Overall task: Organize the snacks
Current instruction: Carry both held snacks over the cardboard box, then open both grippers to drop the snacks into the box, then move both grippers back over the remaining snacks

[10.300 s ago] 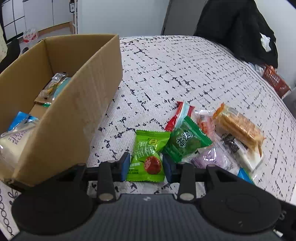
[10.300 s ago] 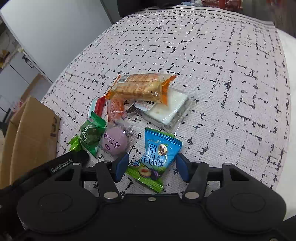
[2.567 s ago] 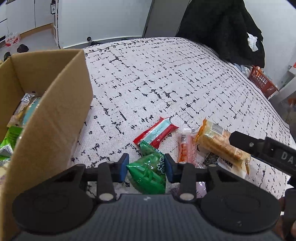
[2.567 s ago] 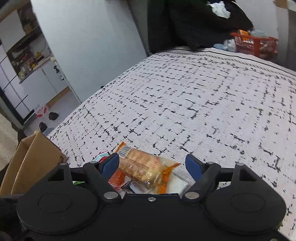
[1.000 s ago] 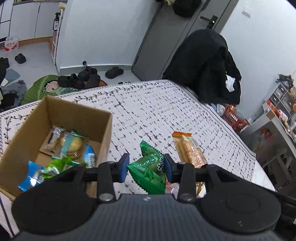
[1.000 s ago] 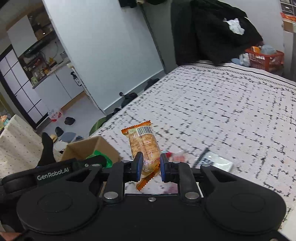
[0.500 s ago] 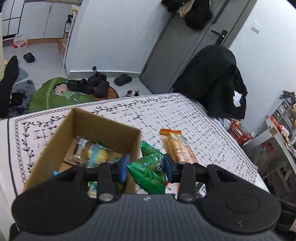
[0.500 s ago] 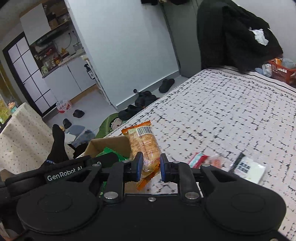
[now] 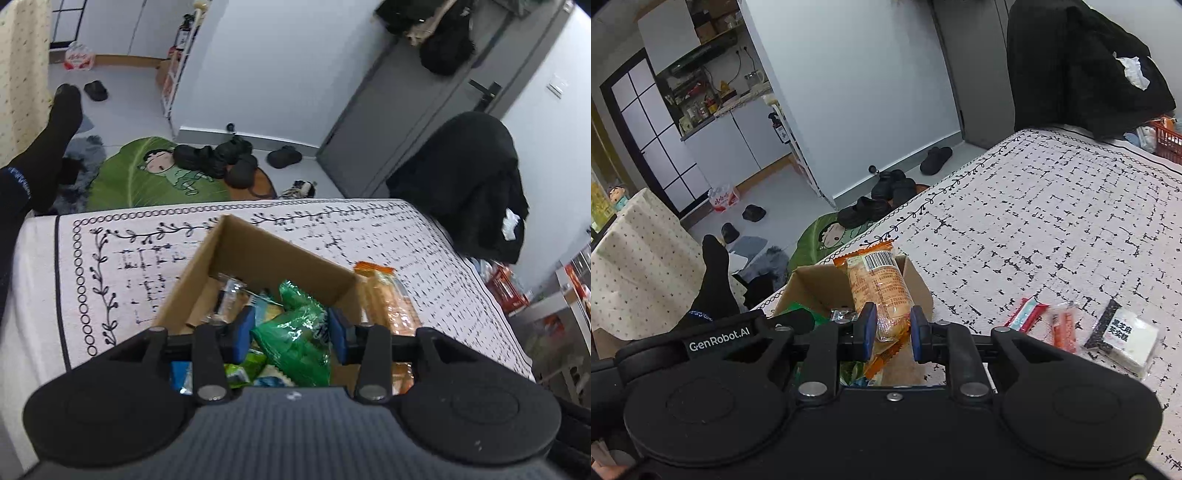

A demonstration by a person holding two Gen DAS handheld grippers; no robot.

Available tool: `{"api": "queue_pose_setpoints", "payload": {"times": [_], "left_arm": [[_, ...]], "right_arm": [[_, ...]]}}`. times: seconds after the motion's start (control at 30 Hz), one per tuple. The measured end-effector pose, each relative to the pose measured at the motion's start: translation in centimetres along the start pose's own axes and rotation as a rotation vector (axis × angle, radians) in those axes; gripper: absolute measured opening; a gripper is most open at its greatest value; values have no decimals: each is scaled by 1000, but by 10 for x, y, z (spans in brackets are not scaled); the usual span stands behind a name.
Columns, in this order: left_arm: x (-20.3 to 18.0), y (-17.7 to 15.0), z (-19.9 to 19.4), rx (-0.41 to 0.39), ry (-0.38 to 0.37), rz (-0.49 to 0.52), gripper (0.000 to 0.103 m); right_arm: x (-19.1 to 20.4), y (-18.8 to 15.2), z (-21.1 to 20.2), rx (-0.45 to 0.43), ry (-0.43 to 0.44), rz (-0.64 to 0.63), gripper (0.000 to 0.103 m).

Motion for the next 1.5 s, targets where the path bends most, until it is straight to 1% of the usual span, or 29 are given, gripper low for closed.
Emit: {"api": "queue_pose_setpoints", "payload": {"times": [0.07,0.13,0.2,0.27,0.3,0.37,0.47,0.5,0.53,0.67,0.73,0.8,0.87,0.9,0.93,0.97,1.1,1.17,1.23,1.3,1.5], "left_arm": [[5,1,3,10,2,-20,46],[8,1,4,16,10,-29,54],[11,0,5,17,22,-31,59],[13,0,7,23,28,-38,62],[13,-1,7,30,31,-41,64],[13,-2,8,38,40,-42,68],[11,-3,8,41,50,-36,76],[10,-3,8,44,53,-35,81],[9,-3,7,46,53,-33,83],[3,-5,7,51,51,-20,87],[-1,-7,5,45,58,-6,89],[-6,-9,2,40,58,11,90],[-12,-11,0,35,53,32,91],[-15,-12,-1,34,50,42,93],[-19,-14,-2,32,45,54,97],[-23,-16,-4,29,40,64,98],[-39,-25,-6,28,41,106,103],[-45,-27,-9,12,38,124,103],[-51,-30,-12,2,43,141,103],[-58,-33,-13,2,42,162,103],[-78,-47,-17,15,5,213,103]], "right_arm": [[2,0,4,4,1,3,19],[4,1,7,7,4,7,19],[5,3,10,8,17,18,20],[6,6,13,11,42,43,26],[5,6,12,5,40,47,27],[4,6,11,5,26,37,33],[0,2,7,6,14,40,34],[-3,1,6,9,10,43,34],[-6,0,3,13,6,46,36],[-18,-6,-8,7,-10,53,48],[-23,-9,-14,7,-21,56,50],[-30,-12,-20,6,-30,62,55],[-35,-14,-26,0,-48,59,70],[-38,-16,-29,-4,-59,57,73],[-42,-17,-32,-6,-70,57,80],[-46,-19,-35,-9,-82,58,85],[-61,-24,-49,-19,-109,70,92],[-69,-26,-56,-26,-128,78,98],[-79,-28,-64,-30,-145,92,102],[-90,-32,-70,-37,-162,110,103],[-119,-40,-86,-50,-200,145,103]]}}
Point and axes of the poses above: each gripper's, at about its wrist camera, not at the fingertips, and z roughly the way its jaws point, x to its left, y to its top, the point moved 5 cm from there along z, roughly the way its jaws point, and after that the axes turned 9 degrees about y, right-handed, at the moved point
